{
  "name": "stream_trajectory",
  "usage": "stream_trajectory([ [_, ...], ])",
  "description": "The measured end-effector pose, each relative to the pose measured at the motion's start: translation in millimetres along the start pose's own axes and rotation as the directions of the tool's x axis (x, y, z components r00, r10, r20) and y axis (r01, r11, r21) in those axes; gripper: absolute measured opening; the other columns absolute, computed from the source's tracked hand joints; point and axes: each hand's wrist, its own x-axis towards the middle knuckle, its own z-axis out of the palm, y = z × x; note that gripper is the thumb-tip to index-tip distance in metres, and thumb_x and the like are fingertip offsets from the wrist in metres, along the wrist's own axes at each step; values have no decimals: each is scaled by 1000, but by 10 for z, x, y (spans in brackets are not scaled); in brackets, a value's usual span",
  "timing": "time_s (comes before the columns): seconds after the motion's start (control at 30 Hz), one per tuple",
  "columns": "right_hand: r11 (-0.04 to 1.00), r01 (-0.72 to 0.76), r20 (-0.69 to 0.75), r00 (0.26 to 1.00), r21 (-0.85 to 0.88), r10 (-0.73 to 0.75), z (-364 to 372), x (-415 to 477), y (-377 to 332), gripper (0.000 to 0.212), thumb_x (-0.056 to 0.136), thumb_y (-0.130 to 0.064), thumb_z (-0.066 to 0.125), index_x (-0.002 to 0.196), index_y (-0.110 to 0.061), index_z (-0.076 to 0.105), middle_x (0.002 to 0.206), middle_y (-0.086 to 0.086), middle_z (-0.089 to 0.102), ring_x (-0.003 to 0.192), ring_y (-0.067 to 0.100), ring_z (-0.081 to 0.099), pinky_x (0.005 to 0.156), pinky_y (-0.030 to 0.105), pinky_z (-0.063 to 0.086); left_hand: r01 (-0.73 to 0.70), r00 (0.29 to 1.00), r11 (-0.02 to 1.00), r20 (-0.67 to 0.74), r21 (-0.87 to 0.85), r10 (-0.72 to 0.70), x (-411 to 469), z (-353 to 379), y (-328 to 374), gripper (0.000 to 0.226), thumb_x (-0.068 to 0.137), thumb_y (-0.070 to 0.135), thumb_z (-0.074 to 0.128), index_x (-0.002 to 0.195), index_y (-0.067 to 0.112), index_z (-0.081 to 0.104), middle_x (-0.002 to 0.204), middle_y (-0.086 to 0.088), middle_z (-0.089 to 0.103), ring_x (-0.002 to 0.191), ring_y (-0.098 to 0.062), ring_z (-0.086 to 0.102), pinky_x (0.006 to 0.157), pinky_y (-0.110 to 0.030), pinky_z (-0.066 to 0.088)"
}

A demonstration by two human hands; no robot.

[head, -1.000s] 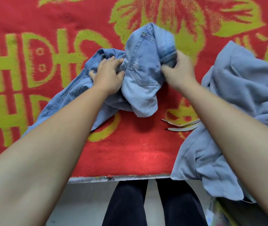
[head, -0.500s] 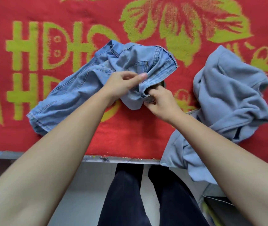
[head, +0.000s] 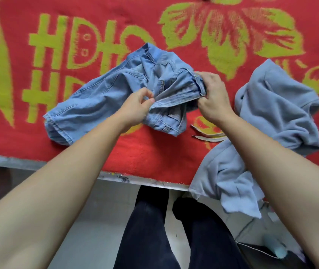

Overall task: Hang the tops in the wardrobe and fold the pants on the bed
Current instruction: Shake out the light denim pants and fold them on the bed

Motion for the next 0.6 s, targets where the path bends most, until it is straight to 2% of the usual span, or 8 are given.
stream_trajectory([
  [0.07, 997, 71, 50, 996, 2, -71, -73, 48, -193, 56, 82, 1, 49, 134, -16, 59, 130, 11, 62, 122, 30, 53, 103, 35, 39, -6, 998, 998, -68, 66, 10, -98, -140, 54, 14, 103, 27, 47, 96, 17, 52, 74, 5, 48, 59, -6, 43, 51, -17, 35],
  [0.13, 999, 29, 73, 997, -23, -28, -211, 37, -421, 44, 86, -3, 47, 127, -15, 59, 120, 14, 66, 111, 34, 57, 89, 38, 43, -33, 992, 993, -121, 109, 47, -250, -326, 215, 32, 101, 48, 45, 93, 18, 50, 80, 4, 52, 72, -12, 49, 69, -28, 40],
  [0.23, 983, 60, 69, 996, -171, -49, -554, 16, -805, 29, 86, -5, 44, 114, -11, 53, 105, 22, 65, 98, 43, 58, 76, 45, 44, -113, 983, 959, -112, 260, 147, -633, -738, 698, 60, 73, 79, 58, 98, 24, 48, 83, 5, 59, 74, -15, 54, 69, -36, 43],
  [0.33, 960, 124, -15, 991, -250, -132, -1075, -4, -1259, 26, 89, -10, 51, 115, -11, 50, 97, 27, 66, 90, 48, 60, 65, 43, 35, -239, 927, 748, -84, 620, 366, -985, -1247, 1276, 54, 70, 57, 76, 103, 26, 47, 88, -4, 64, 82, -33, 61, 65, -40, 44],
  [0.4, 964, 141, -65, 985, -225, -159, -1539, -68, -1602, 35, 91, -31, 66, 118, -15, 52, 94, 24, 67, 87, 43, 63, 66, 43, 36, -203, 863, 639, -174, 742, 475, -1226, -1639, 1690, 28, 82, 27, 69, 106, 21, 55, 96, -11, 62, 91, -39, 61, 69, -44, 47],
  [0.47, 958, 214, 14, 976, -190, -215, -2037, -190, -1949, 54, 77, -47, 82, 112, -17, 54, 90, 14, 65, 81, 28, 59, 70, 40, 42, -119, 808, 580, -261, 806, 529, -1544, -1997, 2095, 23, 84, 16, 60, 107, 18, 62, 98, -12, 56, 91, -42, 60, 70, -45, 45],
  [0.53, 876, 369, 141, 929, -312, -341, -2432, -307, -2250, 52, 68, -42, 89, 98, -17, 54, 85, 11, 62, 81, 27, 58, 69, 38, 41, -88, 743, 497, -276, 863, 610, -1902, -2261, 2457, 21, 86, 16, 58, 106, 16, 65, 102, -12, 52, 86, -43, 61, 66, -46, 45],
  [0.6, 786, 423, 155, 904, -450, -398, -2717, -408, -2491, 38, 73, -30, 83, 96, -14, 57, 93, 16, 64, 92, 35, 62, 75, 41, 47, -53, 672, 394, -259, 917, 694, -2254, -2443, 2783, 18, 89, 16, 57, 104, 15, 67, 104, -12, 53, 87, -40, 61, 62, -45, 46],
])
